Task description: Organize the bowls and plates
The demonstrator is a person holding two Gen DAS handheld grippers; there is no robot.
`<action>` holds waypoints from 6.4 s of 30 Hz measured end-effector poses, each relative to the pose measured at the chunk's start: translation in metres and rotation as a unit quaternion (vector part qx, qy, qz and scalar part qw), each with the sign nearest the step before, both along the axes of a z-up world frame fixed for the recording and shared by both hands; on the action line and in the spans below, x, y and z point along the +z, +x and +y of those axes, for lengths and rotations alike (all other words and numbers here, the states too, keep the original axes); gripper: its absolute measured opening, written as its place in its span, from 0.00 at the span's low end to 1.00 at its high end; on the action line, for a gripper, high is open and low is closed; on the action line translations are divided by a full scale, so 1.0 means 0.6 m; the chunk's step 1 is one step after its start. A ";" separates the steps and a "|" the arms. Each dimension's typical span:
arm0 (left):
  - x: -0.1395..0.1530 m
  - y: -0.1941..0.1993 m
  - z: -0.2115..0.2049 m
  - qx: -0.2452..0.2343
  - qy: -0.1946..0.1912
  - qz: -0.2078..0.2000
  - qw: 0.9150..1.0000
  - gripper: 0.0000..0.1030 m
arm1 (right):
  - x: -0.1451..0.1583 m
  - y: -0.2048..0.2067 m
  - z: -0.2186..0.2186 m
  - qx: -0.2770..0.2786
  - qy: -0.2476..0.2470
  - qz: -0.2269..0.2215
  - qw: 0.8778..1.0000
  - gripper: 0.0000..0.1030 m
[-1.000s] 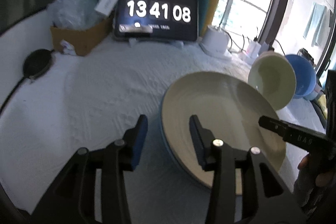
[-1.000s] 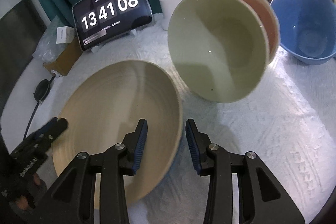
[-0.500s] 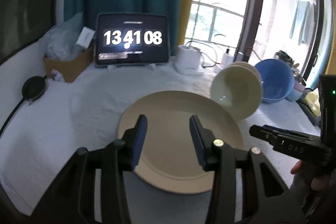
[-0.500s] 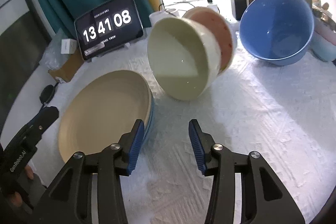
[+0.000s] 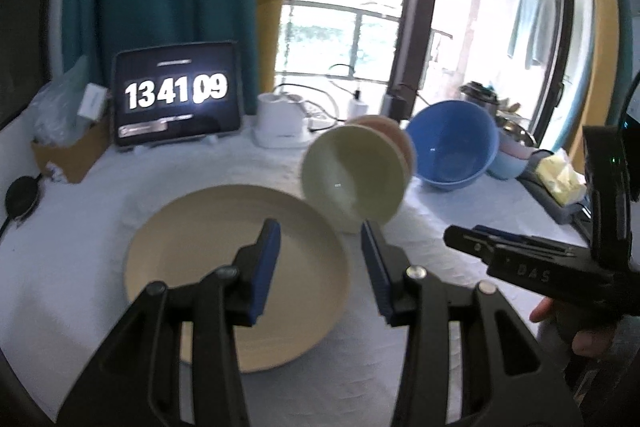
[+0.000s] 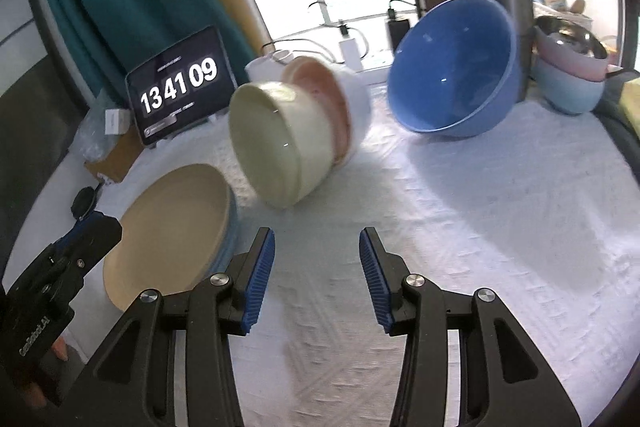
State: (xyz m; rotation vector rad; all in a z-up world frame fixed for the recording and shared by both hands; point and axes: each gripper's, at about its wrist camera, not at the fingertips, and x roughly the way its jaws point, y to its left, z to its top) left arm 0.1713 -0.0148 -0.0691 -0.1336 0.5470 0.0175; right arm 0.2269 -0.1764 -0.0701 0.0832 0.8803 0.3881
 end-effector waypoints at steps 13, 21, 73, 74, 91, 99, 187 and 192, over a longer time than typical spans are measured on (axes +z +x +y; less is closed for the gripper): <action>0.010 0.039 -0.093 -0.041 0.002 -0.006 0.999 0.42 | 0.022 0.014 -0.089 -0.034 -0.010 -0.021 0.999 0.45; 0.008 0.071 -0.133 -0.051 0.008 -0.007 0.999 0.42 | 0.035 0.043 -0.129 -0.052 -0.018 -0.037 0.998 0.45; -0.043 0.150 -0.183 -0.046 0.028 -0.059 0.997 0.42 | -0.011 0.165 -0.222 -0.137 -0.031 -0.023 0.990 0.04; -0.043 0.149 -0.184 -0.047 0.030 -0.060 0.997 0.42 | -0.009 0.152 -0.226 -0.133 -0.031 -0.020 0.990 0.04; -0.075 0.163 -0.220 -0.103 0.040 0.004 0.994 0.42 | -0.003 0.039 -0.235 -0.098 0.011 -0.005 0.995 0.08; -0.085 0.170 -0.219 -0.116 0.024 0.029 0.993 0.21 | -0.022 0.034 -0.251 -0.127 0.046 -0.008 0.991 0.37; -0.005 0.037 -0.049 -0.058 -0.055 0.038 0.996 0.49 | 0.078 -0.004 -0.131 -0.081 -0.023 -0.015 0.996 0.43; 0.008 0.044 -0.020 -0.045 -0.036 0.030 0.998 0.49 | 0.087 0.004 -0.092 -0.058 -0.029 -0.021 0.998 0.43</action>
